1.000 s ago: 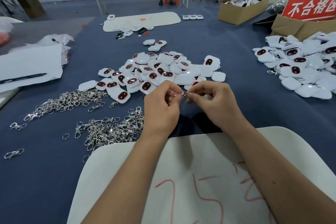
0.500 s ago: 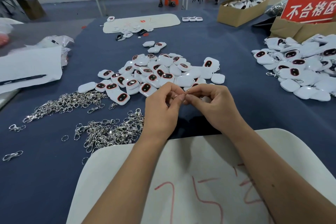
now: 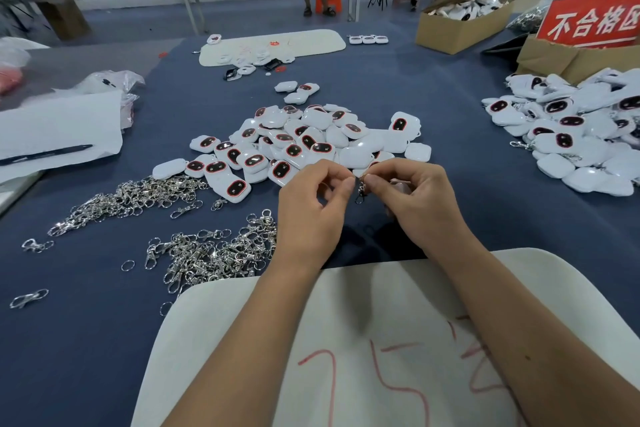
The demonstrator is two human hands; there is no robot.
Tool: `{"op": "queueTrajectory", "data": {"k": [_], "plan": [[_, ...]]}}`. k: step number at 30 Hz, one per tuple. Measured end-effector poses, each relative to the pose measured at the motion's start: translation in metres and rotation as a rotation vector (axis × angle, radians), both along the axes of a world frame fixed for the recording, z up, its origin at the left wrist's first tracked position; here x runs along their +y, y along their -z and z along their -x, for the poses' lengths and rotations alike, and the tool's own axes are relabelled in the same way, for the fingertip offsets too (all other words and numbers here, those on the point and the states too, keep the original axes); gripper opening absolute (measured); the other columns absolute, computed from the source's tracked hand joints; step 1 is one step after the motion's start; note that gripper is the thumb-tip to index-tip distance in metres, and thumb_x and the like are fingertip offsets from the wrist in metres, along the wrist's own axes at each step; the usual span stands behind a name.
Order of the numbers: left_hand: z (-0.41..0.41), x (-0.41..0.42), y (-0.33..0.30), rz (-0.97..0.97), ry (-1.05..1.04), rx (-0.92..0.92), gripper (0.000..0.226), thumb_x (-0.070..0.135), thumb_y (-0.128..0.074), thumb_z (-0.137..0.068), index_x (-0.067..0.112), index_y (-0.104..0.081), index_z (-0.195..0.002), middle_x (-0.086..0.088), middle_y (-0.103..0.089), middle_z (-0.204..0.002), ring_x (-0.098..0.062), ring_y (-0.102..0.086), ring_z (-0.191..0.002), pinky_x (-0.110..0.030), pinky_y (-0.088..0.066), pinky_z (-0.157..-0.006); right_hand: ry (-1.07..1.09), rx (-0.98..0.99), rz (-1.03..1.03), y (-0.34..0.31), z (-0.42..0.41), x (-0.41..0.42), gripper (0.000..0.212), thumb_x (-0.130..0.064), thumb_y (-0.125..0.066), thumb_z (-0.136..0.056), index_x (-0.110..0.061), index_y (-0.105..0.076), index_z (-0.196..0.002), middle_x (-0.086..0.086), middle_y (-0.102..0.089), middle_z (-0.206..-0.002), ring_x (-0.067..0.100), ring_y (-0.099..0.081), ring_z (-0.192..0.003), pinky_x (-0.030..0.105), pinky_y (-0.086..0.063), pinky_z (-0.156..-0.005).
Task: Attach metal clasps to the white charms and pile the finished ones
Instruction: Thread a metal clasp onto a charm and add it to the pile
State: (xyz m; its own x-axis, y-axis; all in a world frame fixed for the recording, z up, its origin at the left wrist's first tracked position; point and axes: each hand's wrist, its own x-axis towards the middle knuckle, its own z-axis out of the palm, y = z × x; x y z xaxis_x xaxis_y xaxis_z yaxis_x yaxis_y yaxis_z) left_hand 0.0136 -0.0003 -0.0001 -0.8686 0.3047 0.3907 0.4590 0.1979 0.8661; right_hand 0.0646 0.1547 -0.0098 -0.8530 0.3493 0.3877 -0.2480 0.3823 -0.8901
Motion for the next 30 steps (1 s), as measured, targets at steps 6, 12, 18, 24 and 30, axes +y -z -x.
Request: {"op": "queueTrajectory", "data": {"k": [6,12,18,24,30], "plan": [[0.0004,0.0029,0.0018,0.013,0.113,-0.074,0.011,0.007,-0.071,-0.093,0.012,-0.072,-0.083,-0.006,-0.071,-0.079,-0.024,-0.058,-0.073,-0.024,-0.046,-0.067,-0.042,-0.034,-0.017,-0.0023,-0.0013,-0.0010,0.024,-0.007,-0.072,-0.096,-0.026,-0.075,-0.081,-0.018,-0.068,-0.071,0.003,-0.050,-0.057,0.016,-0.043,-0.061],[0.0068,-0.0018,0.0054,-0.052,0.212,-0.136,0.012,0.010,-0.068,-0.095,0.013,-0.071,-0.084,0.003,-0.063,-0.070,-0.024,-0.051,-0.068,-0.038,-0.044,-0.067,-0.075,-0.057,0.019,-0.0015,-0.0029,0.0022,0.020,-0.010,-0.072,-0.096,-0.024,-0.077,-0.083,-0.020,-0.060,-0.055,0.017,-0.043,-0.055,0.019,-0.040,-0.055],[0.0087,-0.0024,0.0070,-0.066,0.222,-0.165,0.016,0.007,-0.067,-0.096,0.016,-0.071,-0.083,0.017,-0.057,-0.061,-0.014,-0.047,-0.063,-0.031,-0.040,-0.064,-0.066,-0.020,-0.006,-0.0023,-0.0022,-0.0003,0.021,-0.010,-0.073,-0.094,-0.026,-0.077,-0.081,-0.024,-0.060,-0.054,0.002,-0.044,-0.049,0.009,-0.039,-0.056],[0.0089,-0.0036,0.0039,-0.087,0.254,-0.192,0.017,0.006,-0.065,-0.097,0.014,-0.070,-0.084,0.017,-0.056,-0.057,-0.007,-0.046,-0.056,-0.015,-0.039,-0.057,-0.080,0.016,-0.012,-0.0041,-0.0031,-0.0013,0.023,-0.008,-0.073,-0.094,-0.028,-0.076,-0.082,-0.026,-0.059,-0.055,-0.001,-0.049,-0.049,0.006,-0.039,-0.058],[0.0079,-0.0036,0.0033,-0.095,0.234,-0.215,0.020,0.006,-0.065,-0.097,0.017,-0.070,-0.082,0.016,-0.055,-0.054,-0.009,-0.044,-0.056,-0.015,-0.038,-0.055,-0.058,0.029,-0.027,-0.0056,-0.0042,-0.0036,0.027,-0.005,-0.073,-0.094,-0.028,-0.074,-0.081,-0.026,-0.060,-0.055,-0.002,-0.054,-0.051,0.006,-0.040,-0.060]]}}
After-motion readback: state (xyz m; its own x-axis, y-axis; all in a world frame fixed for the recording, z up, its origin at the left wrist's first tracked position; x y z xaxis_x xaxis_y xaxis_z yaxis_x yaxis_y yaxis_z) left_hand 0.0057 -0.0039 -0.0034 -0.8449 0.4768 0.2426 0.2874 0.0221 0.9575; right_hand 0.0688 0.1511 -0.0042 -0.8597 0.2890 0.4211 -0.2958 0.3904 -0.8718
